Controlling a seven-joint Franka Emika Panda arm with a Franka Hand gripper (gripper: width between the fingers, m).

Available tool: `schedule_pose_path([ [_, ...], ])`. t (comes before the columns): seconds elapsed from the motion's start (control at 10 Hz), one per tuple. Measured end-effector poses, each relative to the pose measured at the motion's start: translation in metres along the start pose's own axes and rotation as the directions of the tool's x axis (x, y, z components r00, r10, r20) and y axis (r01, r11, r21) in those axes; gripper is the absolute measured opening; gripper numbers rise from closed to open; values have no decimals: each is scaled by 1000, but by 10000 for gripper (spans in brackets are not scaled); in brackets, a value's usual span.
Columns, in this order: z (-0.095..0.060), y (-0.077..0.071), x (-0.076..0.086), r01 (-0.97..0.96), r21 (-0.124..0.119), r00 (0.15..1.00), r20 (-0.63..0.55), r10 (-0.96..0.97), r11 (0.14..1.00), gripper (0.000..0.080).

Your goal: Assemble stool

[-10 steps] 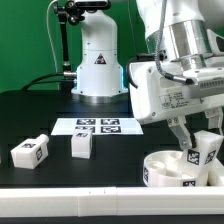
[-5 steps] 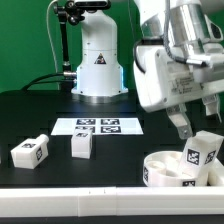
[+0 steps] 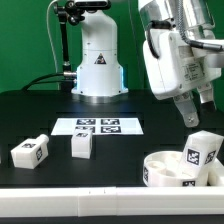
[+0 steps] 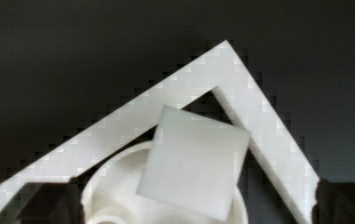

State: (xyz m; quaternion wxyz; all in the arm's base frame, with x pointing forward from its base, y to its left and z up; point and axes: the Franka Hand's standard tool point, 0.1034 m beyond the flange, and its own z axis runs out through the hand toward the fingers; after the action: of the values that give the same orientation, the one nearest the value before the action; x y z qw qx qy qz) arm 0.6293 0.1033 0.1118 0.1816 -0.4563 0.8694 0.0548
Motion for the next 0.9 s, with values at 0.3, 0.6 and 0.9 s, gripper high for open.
schedule_pose_path([
  [0.3, -1, -6, 23, 456, -44, 889, -26, -458, 889, 649],
  [0.6, 0, -5, 25, 554, -58, 831, -22, -556, 830, 649],
  [0.9, 0, -5, 27, 722, -68, 689, -13, -724, 688, 649],
])
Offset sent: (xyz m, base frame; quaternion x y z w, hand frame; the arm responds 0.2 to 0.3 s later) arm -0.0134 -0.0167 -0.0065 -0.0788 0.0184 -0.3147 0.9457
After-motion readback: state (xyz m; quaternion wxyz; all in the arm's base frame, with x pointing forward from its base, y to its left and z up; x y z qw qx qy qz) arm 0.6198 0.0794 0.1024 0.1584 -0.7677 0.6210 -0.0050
